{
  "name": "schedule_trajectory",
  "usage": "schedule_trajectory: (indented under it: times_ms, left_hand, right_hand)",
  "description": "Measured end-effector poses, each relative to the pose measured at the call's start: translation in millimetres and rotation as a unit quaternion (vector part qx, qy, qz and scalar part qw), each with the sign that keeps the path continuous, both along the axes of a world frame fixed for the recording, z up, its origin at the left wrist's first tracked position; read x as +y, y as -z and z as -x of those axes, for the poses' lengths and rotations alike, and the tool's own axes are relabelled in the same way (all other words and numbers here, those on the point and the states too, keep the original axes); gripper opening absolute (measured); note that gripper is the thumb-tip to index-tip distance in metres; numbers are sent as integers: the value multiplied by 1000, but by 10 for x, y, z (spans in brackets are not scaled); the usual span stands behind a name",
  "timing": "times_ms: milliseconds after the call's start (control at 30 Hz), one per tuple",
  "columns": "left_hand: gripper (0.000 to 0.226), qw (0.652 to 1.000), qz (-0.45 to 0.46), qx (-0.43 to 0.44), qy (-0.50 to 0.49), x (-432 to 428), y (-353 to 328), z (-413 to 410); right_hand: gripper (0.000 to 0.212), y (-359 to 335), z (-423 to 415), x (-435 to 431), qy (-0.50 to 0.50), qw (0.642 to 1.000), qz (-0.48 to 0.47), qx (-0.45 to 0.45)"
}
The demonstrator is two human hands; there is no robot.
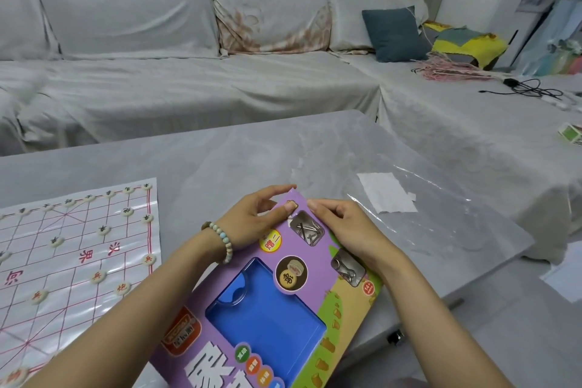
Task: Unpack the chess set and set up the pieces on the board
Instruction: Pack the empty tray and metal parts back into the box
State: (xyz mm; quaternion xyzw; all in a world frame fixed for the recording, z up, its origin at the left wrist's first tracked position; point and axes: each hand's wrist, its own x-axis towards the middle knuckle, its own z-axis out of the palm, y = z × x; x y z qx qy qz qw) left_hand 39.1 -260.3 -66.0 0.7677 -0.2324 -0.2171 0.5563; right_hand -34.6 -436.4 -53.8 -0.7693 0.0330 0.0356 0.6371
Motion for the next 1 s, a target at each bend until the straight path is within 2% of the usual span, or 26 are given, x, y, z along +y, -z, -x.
schedule_trajectory:
  times_ms: [67,200,267,433,500,733,867,1000]
  left_hand:
    - [38,1000,-1,-5,-5,14,4,-3]
    - [32,998,11,-4,-66,170,25,-62]
    - [34,995,29,10,-98,257,87,-100]
    - [27,982,69,3,-177,265,196,-29]
    - [25,977,74,-1,-198,251,208,7]
    - [40,973,56,19,-221,241,195,-69]
    - [41,973,10,-22,-229,247,126,-138]
    - [55,973,-66,-78,-209,333,122,-57]
  right_hand:
    - [25,-12,21,-49,-17,1000,-10,17]
    - [24,-3,106,-406,-14,996,51,71]
    - [25,43,158,-551,-10,995,45,86]
    - [31,127,166,-474,45,998,8,48]
    - [35,158,146,-421,56,997,20,40]
    - [24,211,86,-368,55,997,-12,60]
    - [25,327,16,-407,166,984,-32,65]
    - [14,476,-22,-490,316,938,-126,62]
